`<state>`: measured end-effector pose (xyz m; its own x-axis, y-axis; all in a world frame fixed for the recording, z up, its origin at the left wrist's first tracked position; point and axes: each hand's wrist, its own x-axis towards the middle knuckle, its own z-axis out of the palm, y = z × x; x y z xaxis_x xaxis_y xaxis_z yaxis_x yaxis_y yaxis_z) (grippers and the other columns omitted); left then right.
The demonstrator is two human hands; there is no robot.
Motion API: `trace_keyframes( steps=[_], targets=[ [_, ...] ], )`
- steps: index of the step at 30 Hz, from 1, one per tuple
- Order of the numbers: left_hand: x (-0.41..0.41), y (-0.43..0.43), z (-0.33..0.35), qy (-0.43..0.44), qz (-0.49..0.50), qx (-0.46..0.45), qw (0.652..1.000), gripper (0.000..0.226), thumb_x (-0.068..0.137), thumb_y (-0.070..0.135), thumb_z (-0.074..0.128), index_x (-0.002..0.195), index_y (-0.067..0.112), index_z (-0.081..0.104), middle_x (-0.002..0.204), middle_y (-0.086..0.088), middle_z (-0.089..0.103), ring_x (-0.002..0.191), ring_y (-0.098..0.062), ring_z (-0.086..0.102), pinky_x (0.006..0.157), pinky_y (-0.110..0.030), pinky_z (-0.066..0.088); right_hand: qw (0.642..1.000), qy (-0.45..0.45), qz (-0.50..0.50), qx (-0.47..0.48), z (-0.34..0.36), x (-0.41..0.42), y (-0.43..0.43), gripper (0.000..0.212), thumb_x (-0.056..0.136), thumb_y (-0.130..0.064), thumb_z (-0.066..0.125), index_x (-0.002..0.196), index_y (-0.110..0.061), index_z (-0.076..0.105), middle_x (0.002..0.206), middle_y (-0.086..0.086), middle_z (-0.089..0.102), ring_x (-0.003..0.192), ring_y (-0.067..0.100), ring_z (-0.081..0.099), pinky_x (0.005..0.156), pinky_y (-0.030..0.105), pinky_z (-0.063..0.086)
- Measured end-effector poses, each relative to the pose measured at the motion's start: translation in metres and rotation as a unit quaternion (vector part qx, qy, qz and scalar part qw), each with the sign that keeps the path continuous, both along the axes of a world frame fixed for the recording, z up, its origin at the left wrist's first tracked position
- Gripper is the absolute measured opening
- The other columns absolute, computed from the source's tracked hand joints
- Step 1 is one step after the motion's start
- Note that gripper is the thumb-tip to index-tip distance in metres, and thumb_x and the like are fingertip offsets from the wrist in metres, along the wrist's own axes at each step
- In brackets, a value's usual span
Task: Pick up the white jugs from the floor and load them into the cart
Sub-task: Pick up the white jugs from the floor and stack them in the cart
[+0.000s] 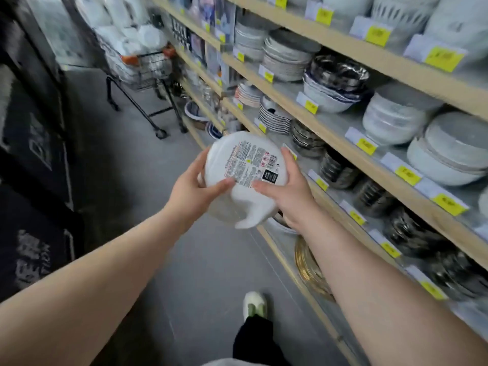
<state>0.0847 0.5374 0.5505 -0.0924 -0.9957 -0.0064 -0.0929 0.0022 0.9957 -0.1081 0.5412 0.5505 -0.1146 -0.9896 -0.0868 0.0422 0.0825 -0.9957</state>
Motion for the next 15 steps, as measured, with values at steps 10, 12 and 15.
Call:
trace_keyframes(
  steps=[10, 12, 15],
  targets=[
    [0.065, -0.154, 0.012, -0.011, 0.200, -0.050, 0.978, 0.066, 0.070, 0.043, 0.084, 0.126, 0.056, 0.051, 0.121, 0.019, 0.064, 0.114, -0.010, 0.062, 0.094, -0.045, 0.054, 0.981, 0.014, 0.187, -0.043, 0.023, 0.072, -0.223, 0.102, 0.070, 0.006, 0.080, 0.151, -0.025, 0.027, 0.139, -0.002, 0.053, 0.124, 0.016, 0.055, 0.105, 0.045, 0.046],
    [0.081, -0.180, 0.012, -0.011, 0.233, -0.057, 0.971, 0.063, 0.072, 0.041, 0.084, 0.123, 0.058, 0.051, 0.120, 0.021, 0.064, 0.114, -0.005, 0.061, 0.097, -0.041, 0.052, 0.973, 0.026, 0.227, -0.043, 0.027, 0.092, -0.261, 0.101, 0.070, 0.004, 0.081, 0.151, -0.026, 0.027, 0.135, -0.004, 0.055, 0.121, 0.016, 0.056, 0.103, 0.045, 0.048],
    [0.115, -0.219, 0.008, -0.020, 0.274, -0.049, 0.960, 0.075, 0.067, 0.049, 0.085, 0.133, 0.052, 0.048, 0.127, 0.016, 0.062, 0.117, -0.007, 0.059, 0.098, -0.040, 0.051, 0.964, 0.023, 0.262, -0.037, 0.026, 0.130, -0.311, 0.103, 0.070, 0.004, 0.081, 0.151, -0.027, 0.026, 0.136, -0.003, 0.054, 0.122, 0.017, 0.056, 0.102, 0.046, 0.048]
  ],
)
